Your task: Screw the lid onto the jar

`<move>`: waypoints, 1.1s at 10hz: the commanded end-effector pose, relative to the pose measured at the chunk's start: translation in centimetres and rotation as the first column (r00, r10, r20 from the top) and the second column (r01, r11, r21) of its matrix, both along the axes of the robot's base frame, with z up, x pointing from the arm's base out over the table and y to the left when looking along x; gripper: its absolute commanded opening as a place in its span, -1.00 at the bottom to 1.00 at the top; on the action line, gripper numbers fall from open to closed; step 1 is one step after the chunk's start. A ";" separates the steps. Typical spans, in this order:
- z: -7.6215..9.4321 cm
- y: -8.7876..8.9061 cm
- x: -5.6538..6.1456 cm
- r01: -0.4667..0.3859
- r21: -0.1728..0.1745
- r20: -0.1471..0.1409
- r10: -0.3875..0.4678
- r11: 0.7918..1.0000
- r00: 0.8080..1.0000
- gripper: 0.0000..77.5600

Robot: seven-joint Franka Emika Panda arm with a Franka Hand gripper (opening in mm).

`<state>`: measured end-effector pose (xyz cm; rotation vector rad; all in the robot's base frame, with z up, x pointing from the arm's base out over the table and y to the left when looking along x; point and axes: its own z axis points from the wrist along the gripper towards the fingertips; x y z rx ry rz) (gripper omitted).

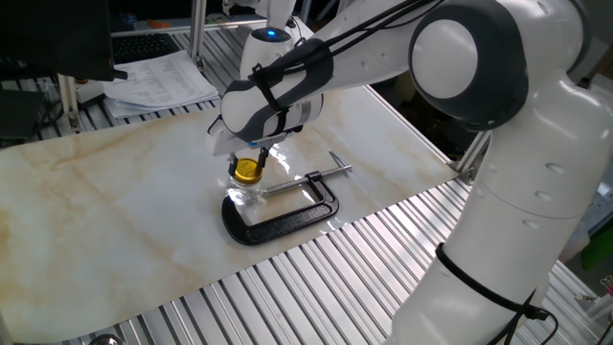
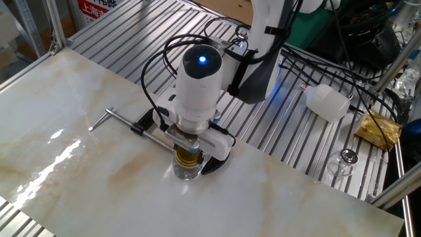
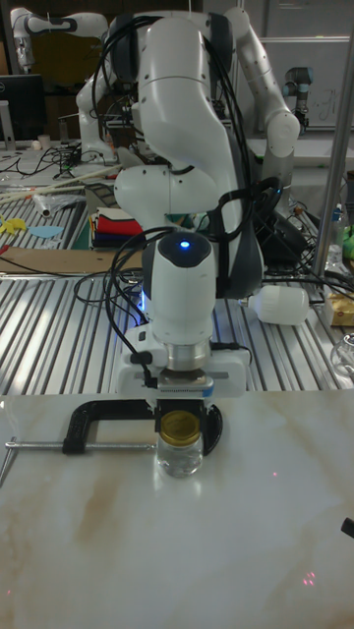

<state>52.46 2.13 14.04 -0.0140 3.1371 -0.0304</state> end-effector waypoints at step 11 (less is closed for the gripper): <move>0.5 0.5 -0.6 0.609 -0.009 -0.013 -0.609 0.793 0.793 -0.97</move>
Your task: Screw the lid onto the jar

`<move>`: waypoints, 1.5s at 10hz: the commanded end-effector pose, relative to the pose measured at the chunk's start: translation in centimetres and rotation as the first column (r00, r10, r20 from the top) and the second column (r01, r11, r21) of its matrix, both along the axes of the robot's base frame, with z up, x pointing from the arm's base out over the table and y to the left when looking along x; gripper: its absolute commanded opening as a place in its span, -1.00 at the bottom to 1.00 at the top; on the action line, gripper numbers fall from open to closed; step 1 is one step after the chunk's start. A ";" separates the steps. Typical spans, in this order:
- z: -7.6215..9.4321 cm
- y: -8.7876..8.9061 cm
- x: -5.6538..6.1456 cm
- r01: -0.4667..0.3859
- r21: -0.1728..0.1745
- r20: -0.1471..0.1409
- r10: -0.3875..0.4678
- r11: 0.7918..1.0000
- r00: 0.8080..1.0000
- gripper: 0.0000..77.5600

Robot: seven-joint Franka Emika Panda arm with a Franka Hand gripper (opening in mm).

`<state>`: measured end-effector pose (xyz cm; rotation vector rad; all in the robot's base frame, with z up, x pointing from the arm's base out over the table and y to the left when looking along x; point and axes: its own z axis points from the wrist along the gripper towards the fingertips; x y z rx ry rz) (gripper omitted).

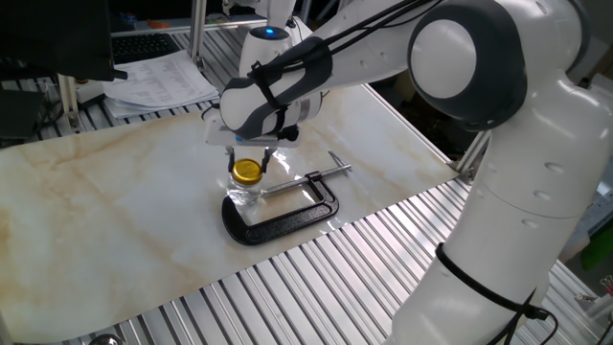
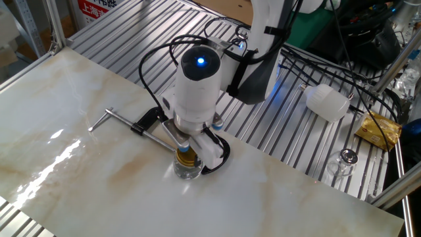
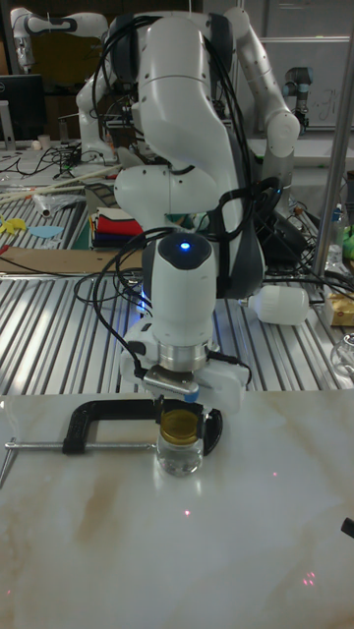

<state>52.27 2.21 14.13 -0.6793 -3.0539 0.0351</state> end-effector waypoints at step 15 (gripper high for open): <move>1.2 1.1 -1.1 0.316 -0.018 -0.017 -0.317 0.948 0.948 -0.97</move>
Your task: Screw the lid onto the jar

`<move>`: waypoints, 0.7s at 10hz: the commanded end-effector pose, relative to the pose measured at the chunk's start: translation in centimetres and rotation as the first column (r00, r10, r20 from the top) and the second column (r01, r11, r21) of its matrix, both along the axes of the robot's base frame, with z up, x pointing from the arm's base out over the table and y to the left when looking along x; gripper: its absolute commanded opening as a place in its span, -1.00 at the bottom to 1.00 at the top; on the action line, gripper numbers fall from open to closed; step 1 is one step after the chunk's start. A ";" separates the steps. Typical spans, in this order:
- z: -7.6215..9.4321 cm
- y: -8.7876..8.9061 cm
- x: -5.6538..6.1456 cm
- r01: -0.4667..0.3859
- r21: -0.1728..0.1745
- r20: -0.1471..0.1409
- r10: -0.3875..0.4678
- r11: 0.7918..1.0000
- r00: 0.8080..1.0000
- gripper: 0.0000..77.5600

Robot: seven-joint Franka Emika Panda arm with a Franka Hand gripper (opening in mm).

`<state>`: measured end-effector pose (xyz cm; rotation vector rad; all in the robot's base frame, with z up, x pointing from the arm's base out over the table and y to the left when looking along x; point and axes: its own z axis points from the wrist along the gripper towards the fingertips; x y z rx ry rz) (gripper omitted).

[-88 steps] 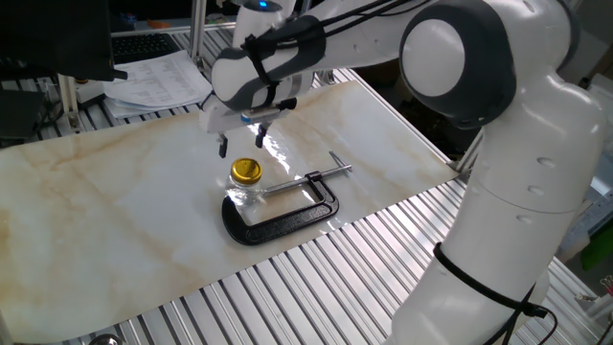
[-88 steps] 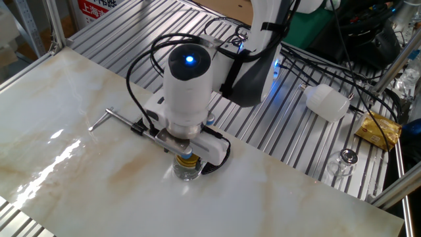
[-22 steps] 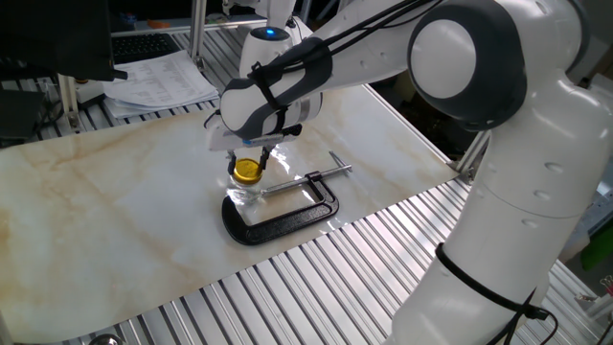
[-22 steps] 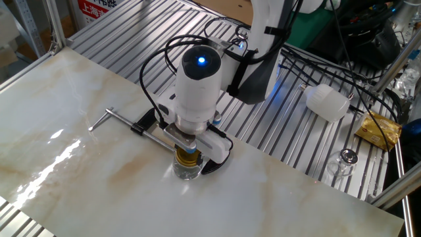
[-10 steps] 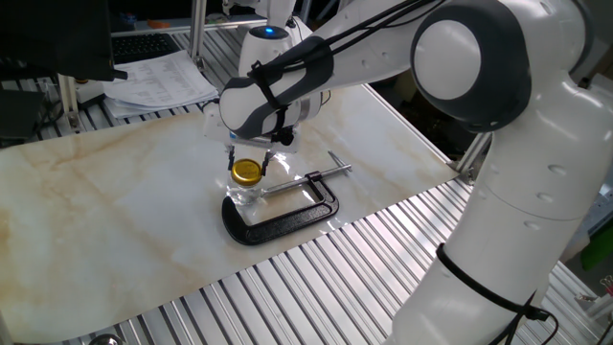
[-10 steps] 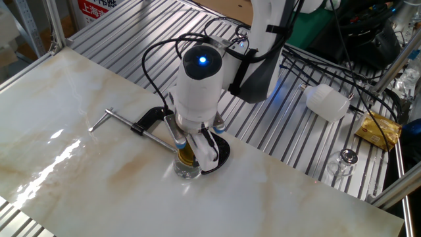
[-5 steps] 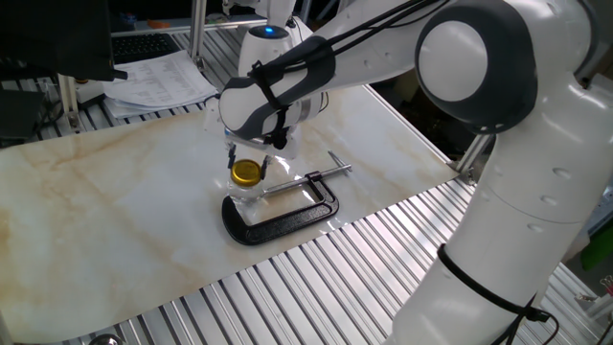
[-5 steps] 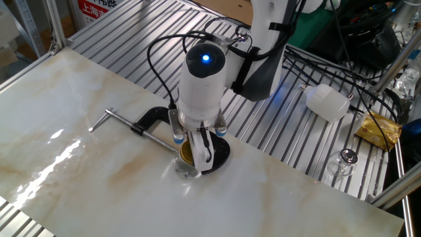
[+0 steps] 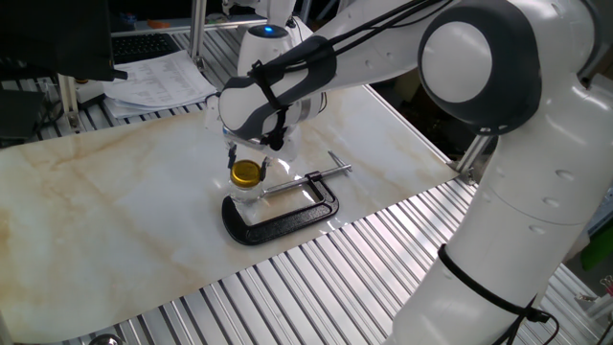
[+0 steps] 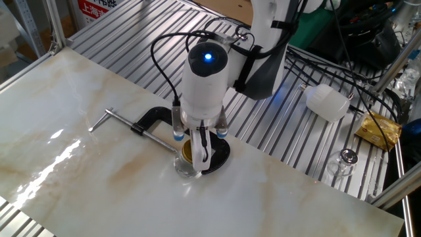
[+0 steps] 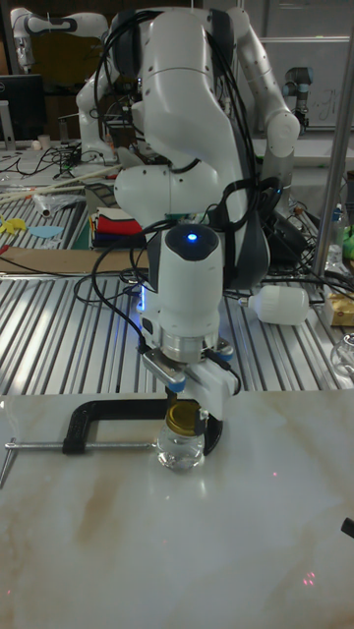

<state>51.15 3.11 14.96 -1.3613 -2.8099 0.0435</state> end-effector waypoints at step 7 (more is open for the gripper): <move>0.3 0.2 0.0 -0.154 -0.001 -0.019 0.154 0.988 0.988 1.00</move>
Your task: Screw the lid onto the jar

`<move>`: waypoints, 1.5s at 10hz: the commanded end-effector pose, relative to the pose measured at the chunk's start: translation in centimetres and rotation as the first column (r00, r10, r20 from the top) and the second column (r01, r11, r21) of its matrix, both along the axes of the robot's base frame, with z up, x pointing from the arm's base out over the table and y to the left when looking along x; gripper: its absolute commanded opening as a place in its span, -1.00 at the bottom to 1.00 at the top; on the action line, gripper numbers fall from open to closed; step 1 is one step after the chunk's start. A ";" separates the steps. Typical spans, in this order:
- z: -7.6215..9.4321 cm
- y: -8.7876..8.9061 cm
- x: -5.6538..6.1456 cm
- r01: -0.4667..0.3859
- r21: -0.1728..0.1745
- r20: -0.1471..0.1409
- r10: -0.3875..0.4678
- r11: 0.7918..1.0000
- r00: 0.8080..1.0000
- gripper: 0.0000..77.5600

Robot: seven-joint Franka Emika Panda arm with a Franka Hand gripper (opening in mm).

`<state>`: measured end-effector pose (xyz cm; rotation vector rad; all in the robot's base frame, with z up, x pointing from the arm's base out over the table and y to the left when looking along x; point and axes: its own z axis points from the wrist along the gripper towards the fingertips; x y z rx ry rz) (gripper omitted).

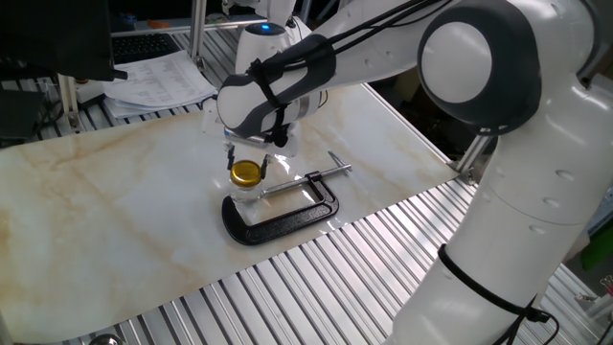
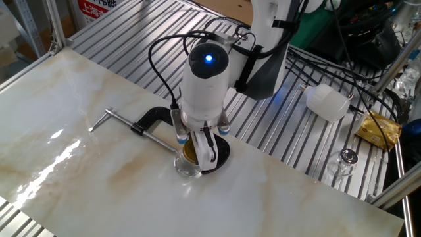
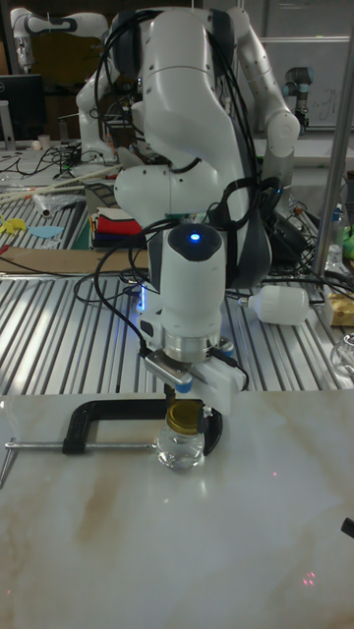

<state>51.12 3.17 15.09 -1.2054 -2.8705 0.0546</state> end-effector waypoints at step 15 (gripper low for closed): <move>2.7 0.3 5.3 -0.494 -0.022 -0.033 0.493 0.869 0.869 1.00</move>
